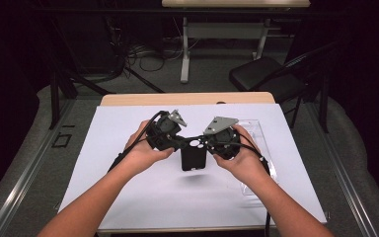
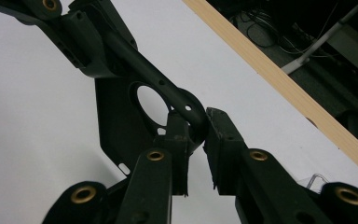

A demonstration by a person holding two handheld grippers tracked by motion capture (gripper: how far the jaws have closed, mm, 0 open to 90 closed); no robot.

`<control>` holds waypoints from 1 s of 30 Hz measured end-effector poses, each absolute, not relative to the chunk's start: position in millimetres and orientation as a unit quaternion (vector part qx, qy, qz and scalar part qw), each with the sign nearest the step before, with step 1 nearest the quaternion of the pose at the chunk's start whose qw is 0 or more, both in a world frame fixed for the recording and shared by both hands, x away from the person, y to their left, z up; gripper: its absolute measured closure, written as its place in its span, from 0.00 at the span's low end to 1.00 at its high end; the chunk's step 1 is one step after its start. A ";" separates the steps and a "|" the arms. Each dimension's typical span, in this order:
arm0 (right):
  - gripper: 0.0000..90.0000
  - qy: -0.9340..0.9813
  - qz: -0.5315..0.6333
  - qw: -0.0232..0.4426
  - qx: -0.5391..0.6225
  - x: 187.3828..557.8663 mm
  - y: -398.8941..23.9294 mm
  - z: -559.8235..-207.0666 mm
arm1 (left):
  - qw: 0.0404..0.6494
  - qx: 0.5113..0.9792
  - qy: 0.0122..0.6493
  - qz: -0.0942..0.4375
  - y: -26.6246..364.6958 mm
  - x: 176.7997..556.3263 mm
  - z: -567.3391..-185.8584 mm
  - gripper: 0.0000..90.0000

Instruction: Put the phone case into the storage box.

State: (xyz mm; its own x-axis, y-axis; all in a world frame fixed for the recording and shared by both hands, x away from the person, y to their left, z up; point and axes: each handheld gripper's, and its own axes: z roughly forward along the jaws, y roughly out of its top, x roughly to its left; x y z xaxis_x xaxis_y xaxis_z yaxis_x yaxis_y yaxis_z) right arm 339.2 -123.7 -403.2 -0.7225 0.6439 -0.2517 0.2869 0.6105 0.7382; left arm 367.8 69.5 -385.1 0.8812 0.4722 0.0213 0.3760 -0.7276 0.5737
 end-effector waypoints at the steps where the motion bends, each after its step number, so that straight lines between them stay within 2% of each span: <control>1: 0.89 0.860 0.348 0.257 0.271 339.3 -123.5 -403.2 | 0.289 0.926 0.229 0.084 69.4 367.8 -385.0 0.90; 7: 0.84 0.860 0.350 0.263 0.261 338.8 -122.4 -402.4 | 0.291 0.926 0.227 0.081 69.1 367.7 -384.1 0.90; 30: 0.89 0.863 0.332 0.287 0.250 336.4 -118.5 -402.2 | 0.294 0.925 0.226 0.082 69.4 367.9 -383.0 0.90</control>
